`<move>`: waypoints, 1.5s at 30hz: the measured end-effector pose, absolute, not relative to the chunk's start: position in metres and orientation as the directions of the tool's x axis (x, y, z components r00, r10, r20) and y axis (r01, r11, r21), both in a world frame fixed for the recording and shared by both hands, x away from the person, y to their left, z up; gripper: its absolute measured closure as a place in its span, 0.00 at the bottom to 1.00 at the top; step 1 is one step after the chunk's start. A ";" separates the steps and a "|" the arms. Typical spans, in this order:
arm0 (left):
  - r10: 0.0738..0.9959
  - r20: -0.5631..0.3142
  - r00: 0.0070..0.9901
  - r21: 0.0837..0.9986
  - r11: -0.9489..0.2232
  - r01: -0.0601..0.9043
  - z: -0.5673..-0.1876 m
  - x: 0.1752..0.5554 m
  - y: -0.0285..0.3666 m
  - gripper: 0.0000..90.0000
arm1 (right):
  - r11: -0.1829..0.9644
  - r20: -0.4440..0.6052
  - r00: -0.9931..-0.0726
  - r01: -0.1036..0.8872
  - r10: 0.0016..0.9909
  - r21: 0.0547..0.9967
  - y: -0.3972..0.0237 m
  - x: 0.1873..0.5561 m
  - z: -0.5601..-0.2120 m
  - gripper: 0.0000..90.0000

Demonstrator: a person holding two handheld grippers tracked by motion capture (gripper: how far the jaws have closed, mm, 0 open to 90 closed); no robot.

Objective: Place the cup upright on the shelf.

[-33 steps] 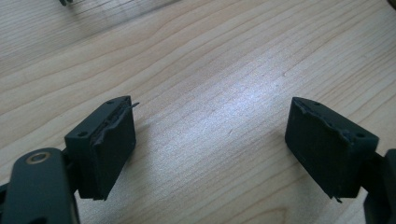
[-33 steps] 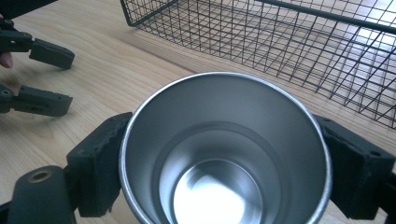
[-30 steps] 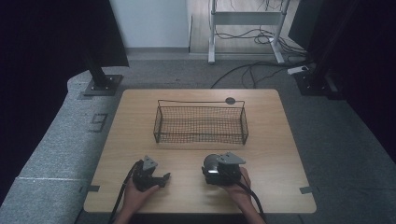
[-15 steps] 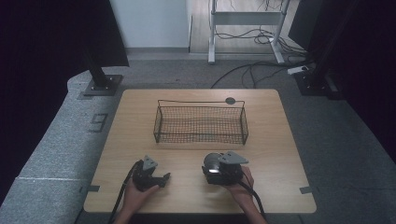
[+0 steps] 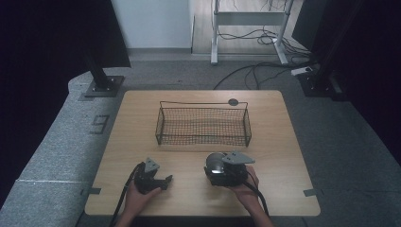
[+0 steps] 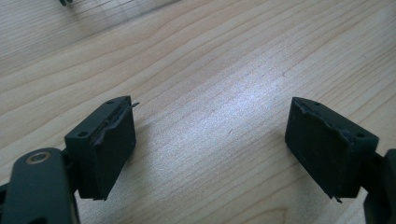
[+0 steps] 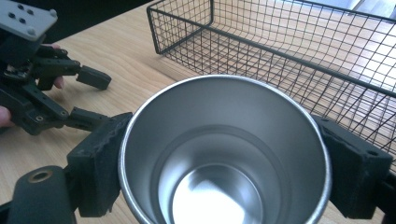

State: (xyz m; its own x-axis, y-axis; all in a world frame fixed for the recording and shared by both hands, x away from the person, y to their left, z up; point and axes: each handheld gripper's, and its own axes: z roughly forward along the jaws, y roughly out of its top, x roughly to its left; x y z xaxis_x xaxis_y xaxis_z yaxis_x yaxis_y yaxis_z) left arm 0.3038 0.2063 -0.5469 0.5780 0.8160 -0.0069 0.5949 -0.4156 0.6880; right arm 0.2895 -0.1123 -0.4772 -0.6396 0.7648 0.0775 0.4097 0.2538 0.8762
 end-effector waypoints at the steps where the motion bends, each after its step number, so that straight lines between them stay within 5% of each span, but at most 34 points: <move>1: 0.816 -0.007 0.578 0.688 -0.415 0.595 -0.547 0.304 0.206 0.18 | 0.249 0.082 -0.639 0.410 0.764 0.877 -0.113 0.290 -0.476 0.15; 45: 0.816 -0.006 0.579 0.688 -0.417 0.594 -0.547 0.304 0.206 0.18 | 0.181 0.099 -0.627 0.368 0.773 0.912 -0.125 0.320 -0.425 0.15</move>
State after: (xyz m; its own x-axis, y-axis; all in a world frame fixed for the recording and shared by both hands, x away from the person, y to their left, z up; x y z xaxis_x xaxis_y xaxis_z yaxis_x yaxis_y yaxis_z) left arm 0.3038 0.2064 -0.5468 0.5787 0.8155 -0.0056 0.5944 -0.4170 0.6876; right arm 0.3203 -0.1253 -0.4252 -0.6270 0.7726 0.0995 0.3677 0.1809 0.9122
